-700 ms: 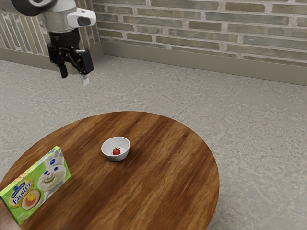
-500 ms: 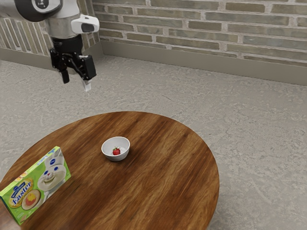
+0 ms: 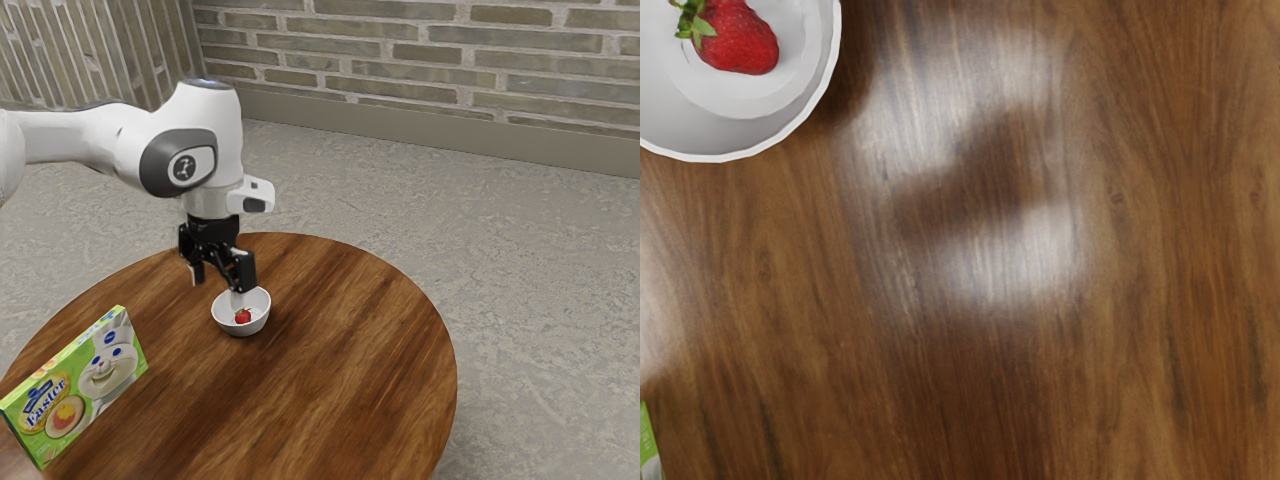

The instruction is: Take strawberry from the bowl

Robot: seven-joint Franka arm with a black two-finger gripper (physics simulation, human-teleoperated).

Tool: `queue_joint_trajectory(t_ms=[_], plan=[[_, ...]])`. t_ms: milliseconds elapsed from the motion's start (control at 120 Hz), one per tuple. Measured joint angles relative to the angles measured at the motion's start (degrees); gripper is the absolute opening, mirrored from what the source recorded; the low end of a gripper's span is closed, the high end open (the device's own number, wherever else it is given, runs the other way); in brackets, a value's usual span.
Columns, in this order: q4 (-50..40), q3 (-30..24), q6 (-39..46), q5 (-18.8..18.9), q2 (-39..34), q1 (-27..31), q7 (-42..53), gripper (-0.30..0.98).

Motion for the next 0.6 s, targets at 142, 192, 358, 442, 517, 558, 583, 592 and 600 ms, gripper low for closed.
queue_joint_trajectory(t_ms=[142,192,358,442,517,558,583,592,600], plan=[[-0.1,0.0,4.1,0.3,1.8,-0.2,1.7,0.69],[-0.1,0.0,5.0,1.7,2.3,-0.2,3.6,0.69],[0.1,0.0,7.1,3.7,2.9,0.5,7.6,0.69],[0.3,0.1,7.7,1.4,2.9,0.9,3.0,0.69],[0.4,1.0,8.1,-1.2,3.4,0.5,-2.3,0.69],[0.3,1.8,8.2,-2.3,3.5,0.2,-5.1,0.69],[0.3,2.6,8.5,-2.8,3.4,-0.4,-6.8,0.69],[0.3,2.9,8.6,-2.9,3.4,-0.5,-7.3,0.69],[0.3,3.2,8.7,-3.1,3.3,-0.6,-7.8,0.69]])
